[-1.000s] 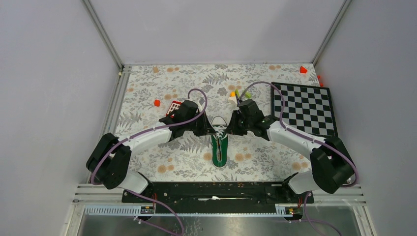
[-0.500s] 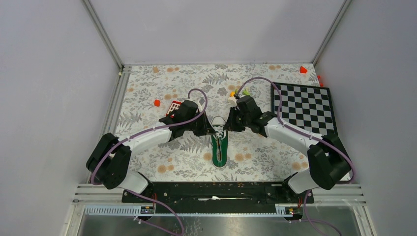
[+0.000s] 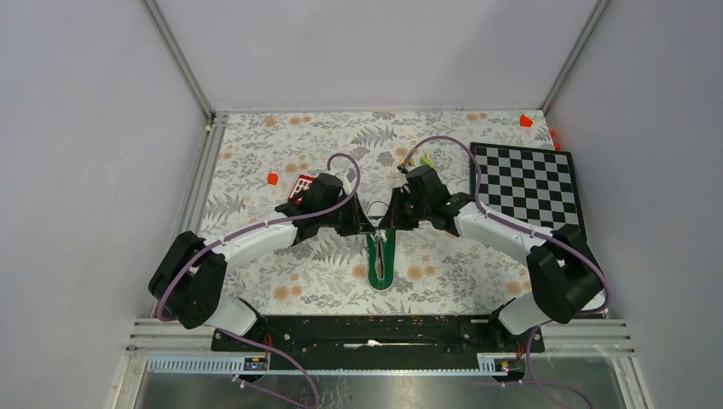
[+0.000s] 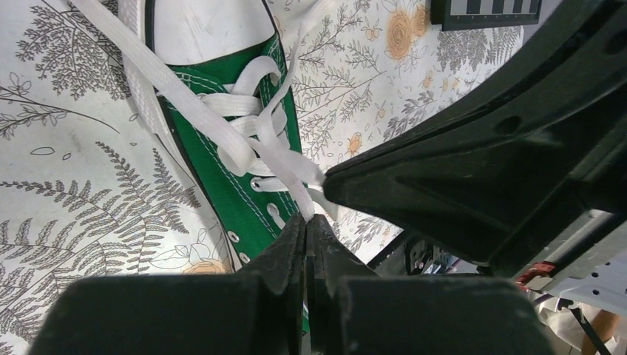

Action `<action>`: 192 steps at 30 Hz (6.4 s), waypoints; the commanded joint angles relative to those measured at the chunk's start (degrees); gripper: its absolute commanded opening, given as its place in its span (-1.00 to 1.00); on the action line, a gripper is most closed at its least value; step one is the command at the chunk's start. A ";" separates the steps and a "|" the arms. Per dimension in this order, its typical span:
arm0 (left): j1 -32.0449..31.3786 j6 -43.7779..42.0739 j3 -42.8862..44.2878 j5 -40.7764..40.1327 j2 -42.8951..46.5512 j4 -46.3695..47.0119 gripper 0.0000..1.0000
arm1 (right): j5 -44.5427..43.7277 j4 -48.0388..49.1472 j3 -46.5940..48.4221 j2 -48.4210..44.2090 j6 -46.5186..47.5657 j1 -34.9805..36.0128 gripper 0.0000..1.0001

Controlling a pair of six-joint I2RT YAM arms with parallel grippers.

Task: Tie the shoes
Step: Cross the shoelace with the shoelace.

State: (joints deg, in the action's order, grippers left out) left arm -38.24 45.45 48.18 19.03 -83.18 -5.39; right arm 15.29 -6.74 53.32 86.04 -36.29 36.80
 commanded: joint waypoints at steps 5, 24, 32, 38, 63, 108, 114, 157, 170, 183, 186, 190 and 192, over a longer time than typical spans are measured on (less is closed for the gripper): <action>-0.17 -0.88 -0.52 2.75 3.38 5.00 -1.00 | 5.17 3.95 2.33 3.65 -3.41 1.40 -1.00; -0.21 -3.75 -0.16 4.48 2.89 6.38 -1.00 | 18.22 19.73 -4.22 8.73 -13.98 1.22 -1.00; -0.77 -9.86 8.73 5.44 -3.68 -0.79 -0.88 | 20.75 24.23 -8.44 8.62 -16.30 0.55 -1.00; -0.87 -10.44 13.43 3.55 -5.59 -3.34 -0.33 | 21.05 28.71 -11.41 8.79 -19.07 0.35 -1.00; 10.35 -8.44 23.62 -9.48 -0.58 -27.30 0.87 | 28.28 53.73 -16.79 14.54 -33.30 -1.05 -1.00; 5.81 -3.84 4.29 1.46 1.70 -12.60 -0.87 | 21.15 34.29 -17.93 5.41 -21.16 -1.86 -1.00; 5.81 -5.38 4.51 0.25 4.21 -15.06 -0.88 | 19.99 31.93 -19.06 2.97 -19.71 -2.46 -1.00; 1.71 -14.20 22.97 5.78 -9.39 -13.06 -1.00 | 29.11 36.47 -14.62 7.69 -21.64 -3.33 -1.00; 0.93 -15.10 26.58 -0.53 -10.78 -18.62 0.10 | 31.23 54.70 -20.88 12.12 -32.08 -3.35 -1.00; 6.05 -4.47 12.05 -9.90 5.28 -20.98 0.00 | 31.64 61.04 -22.41 13.35 -35.43 -3.32 -1.00; 7.23 -1.88 4.52 -3.97 7.20 -14.53 0.13 | 31.73 61.27 -22.43 13.67 -35.50 -3.32 -1.00; 7.82 0.87 0.06 0.29 5.42 -10.39 0.20 | 31.95 61.32 -22.26 13.97 -35.59 -3.32 -1.00; 7.87 3.02 -1.88 2.56 5.01 -6.74 0.16 | 32.00 61.32 -22.17 14.00 -35.49 -3.33 -1.00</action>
State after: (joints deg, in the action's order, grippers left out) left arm -30.61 43.42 49.06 15.07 -77.52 -22.00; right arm 45.21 51.68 31.00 99.53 -71.77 33.54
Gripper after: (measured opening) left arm 0.596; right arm 0.014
